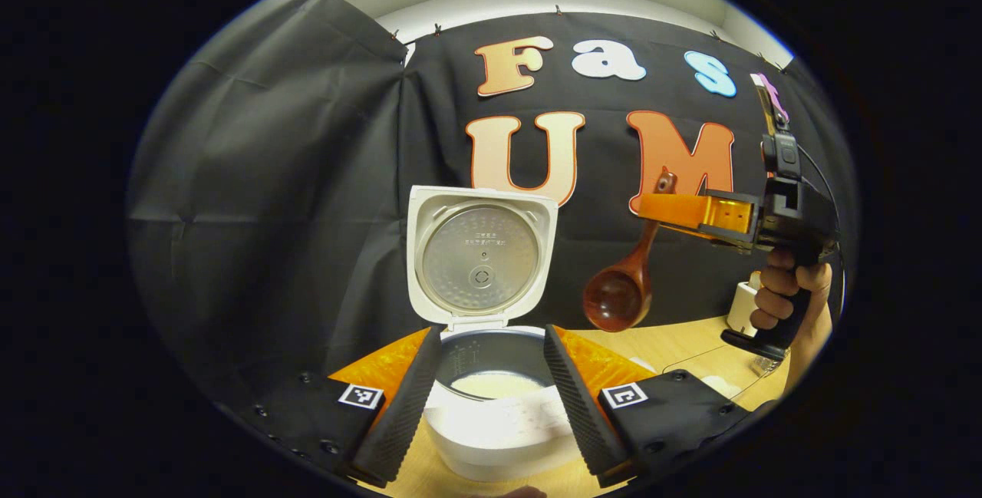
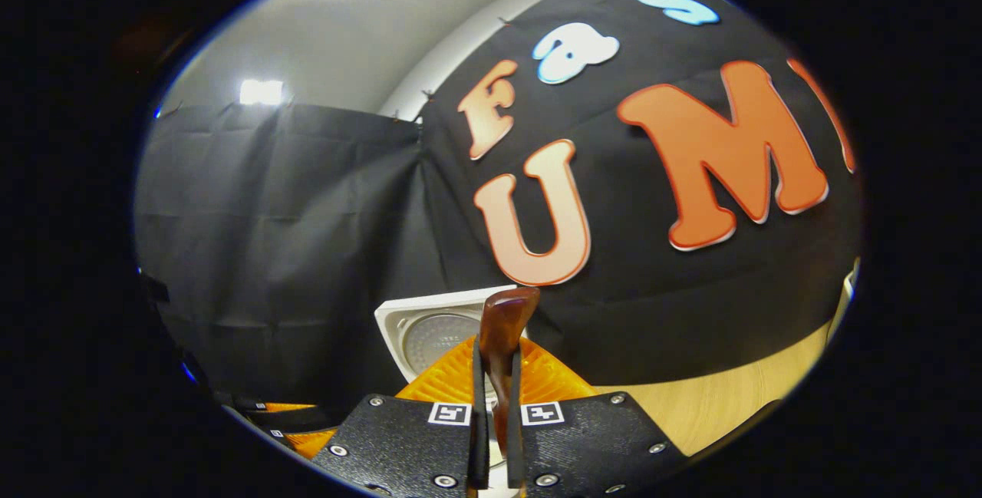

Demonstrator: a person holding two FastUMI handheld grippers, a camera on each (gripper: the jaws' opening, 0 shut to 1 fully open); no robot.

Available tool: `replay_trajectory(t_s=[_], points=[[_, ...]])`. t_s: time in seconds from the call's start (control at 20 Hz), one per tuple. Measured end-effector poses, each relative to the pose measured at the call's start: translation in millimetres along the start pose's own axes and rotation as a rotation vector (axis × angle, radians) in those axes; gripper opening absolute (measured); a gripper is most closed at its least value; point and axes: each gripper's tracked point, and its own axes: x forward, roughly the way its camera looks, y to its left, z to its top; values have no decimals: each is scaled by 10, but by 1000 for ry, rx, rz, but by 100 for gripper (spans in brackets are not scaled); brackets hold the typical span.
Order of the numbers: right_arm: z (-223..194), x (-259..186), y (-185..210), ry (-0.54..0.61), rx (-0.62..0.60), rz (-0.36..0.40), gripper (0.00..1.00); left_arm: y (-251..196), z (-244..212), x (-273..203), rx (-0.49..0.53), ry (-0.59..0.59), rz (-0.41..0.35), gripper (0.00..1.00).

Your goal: Close the left gripper, press the button to open the rice cooker; take a wooden spoon from the chopstick holder with the right hand, scoop a spoonful of rice and pour it into the rice cooker, then put the wooden spoon back into the chopstick holder.

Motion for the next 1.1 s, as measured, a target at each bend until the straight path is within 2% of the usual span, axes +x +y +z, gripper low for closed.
replay_trajectory(t_s=[0.2, 0.45, 0.8, 1.0, 1.1], points=[[169, -231, -264, -28, 119, -90, 9, -161, 119, -98, 19, -17, -2, 88], [276, -560, -582, -33, 196, -221, 10, -390, 143, -172, -15, -13, -8, 87], [383, -891, -1180, -85, 289, -459, 9, -737, 121, -161, 5, -17, -10, 88], [441, -1007, -1457, -117, 283, -556, 9, -895, 70, -137, 3, 0, -6, 87], [477, -1233, -1762, -129, 289, -591, 9, -932, 70, -114, 5, 5, 2, 88]])
